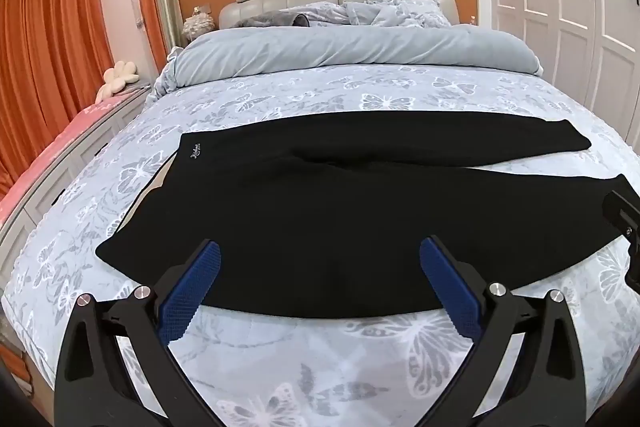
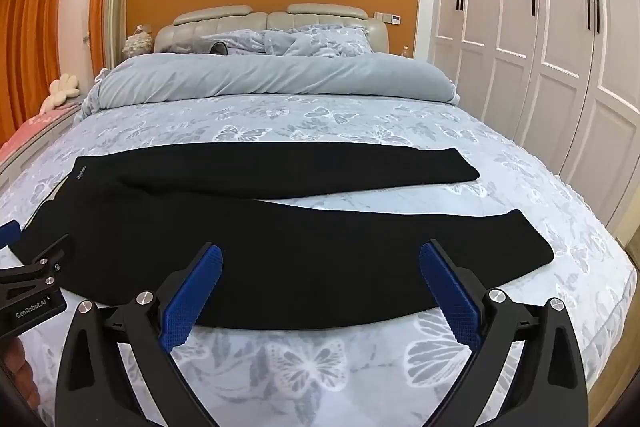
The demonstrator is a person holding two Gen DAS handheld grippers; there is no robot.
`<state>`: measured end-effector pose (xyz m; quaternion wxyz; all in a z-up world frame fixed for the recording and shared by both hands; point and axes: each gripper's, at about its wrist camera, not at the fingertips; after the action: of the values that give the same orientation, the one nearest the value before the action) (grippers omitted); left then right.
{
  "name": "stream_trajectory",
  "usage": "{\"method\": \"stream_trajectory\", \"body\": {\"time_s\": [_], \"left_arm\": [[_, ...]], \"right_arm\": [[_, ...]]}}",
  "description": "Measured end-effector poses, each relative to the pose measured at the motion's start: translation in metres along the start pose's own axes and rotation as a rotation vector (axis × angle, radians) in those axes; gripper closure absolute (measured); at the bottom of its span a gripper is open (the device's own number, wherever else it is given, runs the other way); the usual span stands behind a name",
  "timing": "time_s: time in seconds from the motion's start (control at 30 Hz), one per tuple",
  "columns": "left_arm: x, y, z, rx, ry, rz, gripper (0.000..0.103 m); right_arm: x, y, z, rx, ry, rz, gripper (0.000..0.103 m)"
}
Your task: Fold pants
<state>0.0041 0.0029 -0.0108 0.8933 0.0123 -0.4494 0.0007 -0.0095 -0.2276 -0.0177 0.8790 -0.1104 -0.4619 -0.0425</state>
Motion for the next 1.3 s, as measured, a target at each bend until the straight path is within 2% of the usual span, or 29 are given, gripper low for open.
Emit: {"method": "stream_trajectory", "body": {"time_s": [1.3], "left_arm": [[-0.0002, 0.002, -0.0048, 0.01, 0.013, 0.013, 0.005]], "right_arm": [[-0.0012, 0.0036, -0.0031, 0.014, 0.001, -0.005, 0.005]]}}
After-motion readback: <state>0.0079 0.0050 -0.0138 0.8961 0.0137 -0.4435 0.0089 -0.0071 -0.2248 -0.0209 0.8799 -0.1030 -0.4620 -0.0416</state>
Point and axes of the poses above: each gripper's, at about its wrist camera, not at the fingertips, and z roughly against the way its jaws point, y to its left, x to its top, and after that the axes turned 7 degrees about z, right-handed
